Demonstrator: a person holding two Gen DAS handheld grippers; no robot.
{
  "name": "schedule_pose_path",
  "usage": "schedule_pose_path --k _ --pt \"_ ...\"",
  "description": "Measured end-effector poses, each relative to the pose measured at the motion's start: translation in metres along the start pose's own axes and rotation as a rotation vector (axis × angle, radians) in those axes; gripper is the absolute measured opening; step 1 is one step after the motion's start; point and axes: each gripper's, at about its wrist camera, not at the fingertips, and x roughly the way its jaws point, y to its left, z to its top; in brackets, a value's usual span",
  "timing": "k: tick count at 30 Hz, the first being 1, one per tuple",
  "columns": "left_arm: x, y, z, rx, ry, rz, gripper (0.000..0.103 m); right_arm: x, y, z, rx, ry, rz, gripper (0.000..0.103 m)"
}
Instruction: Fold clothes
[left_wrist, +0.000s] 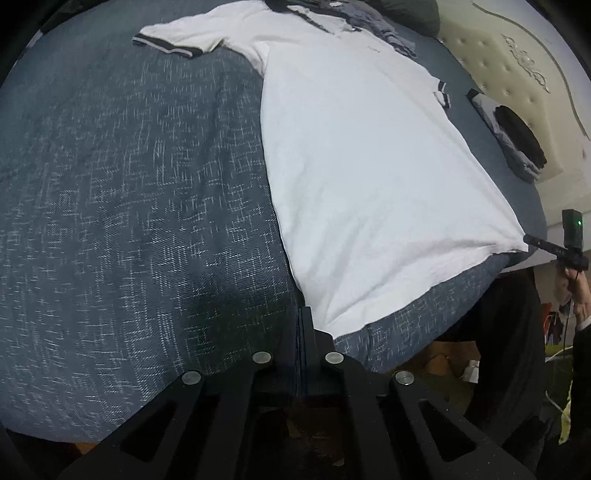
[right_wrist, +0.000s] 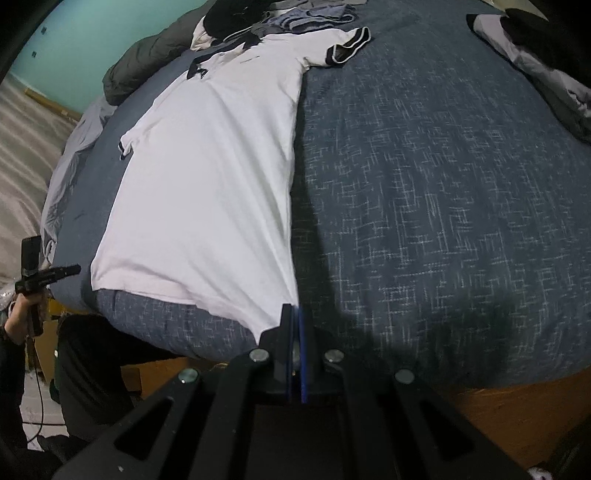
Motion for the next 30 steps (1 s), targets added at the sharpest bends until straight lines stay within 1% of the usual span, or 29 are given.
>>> schedule_pose_path --k 1,2,3,4,5,9,13,14,16,19,22,27,30 --pt "0.003 0.001 0.001 -0.006 0.006 -0.005 0.006 0.0 0.0 0.0 0.001 0.0 -0.001 0.002" --pt "0.007 0.0 0.002 -0.01 0.012 -0.013 0.015 0.0 0.0 0.001 -0.001 0.001 -0.002 0.002" --pt "0.01 0.0 0.002 -0.015 0.018 -0.02 0.02 -0.001 0.001 0.001 -0.002 0.002 -0.002 0.002" --pt "0.013 0.0 0.002 -0.018 0.025 -0.028 0.028 -0.001 0.001 0.001 -0.003 0.003 -0.003 0.002" --pt "0.018 -0.001 0.003 -0.018 0.035 -0.035 0.03 -0.001 0.002 0.001 -0.004 0.004 -0.004 0.002" --pt "0.035 -0.006 0.002 0.002 0.073 -0.03 0.03 -0.002 0.003 0.005 -0.003 0.005 -0.005 0.002" --pt "0.045 -0.008 0.002 0.015 0.082 -0.028 0.027 -0.003 0.005 0.008 -0.005 0.003 -0.004 0.002" --pt "0.046 -0.009 0.002 0.02 0.083 -0.029 0.016 -0.003 0.006 0.008 -0.006 0.002 -0.004 0.002" --pt "0.043 -0.013 0.002 0.038 0.077 -0.029 0.003 -0.004 0.007 0.009 -0.009 0.001 -0.003 0.002" --pt "0.037 -0.019 0.002 0.063 0.066 -0.028 0.002 -0.011 0.01 0.011 -0.015 -0.011 0.0 0.002" --pt "0.022 -0.025 0.002 0.081 0.049 -0.032 0.002 -0.022 0.015 0.013 -0.031 -0.022 0.0 0.002" --pt "-0.01 -0.032 -0.003 0.122 0.034 -0.017 0.002 -0.034 0.026 0.01 -0.07 -0.03 -0.005 0.002" --pt "-0.023 -0.033 -0.008 0.138 0.033 -0.001 0.002 -0.039 0.033 0.007 -0.095 -0.032 -0.008 0.002"
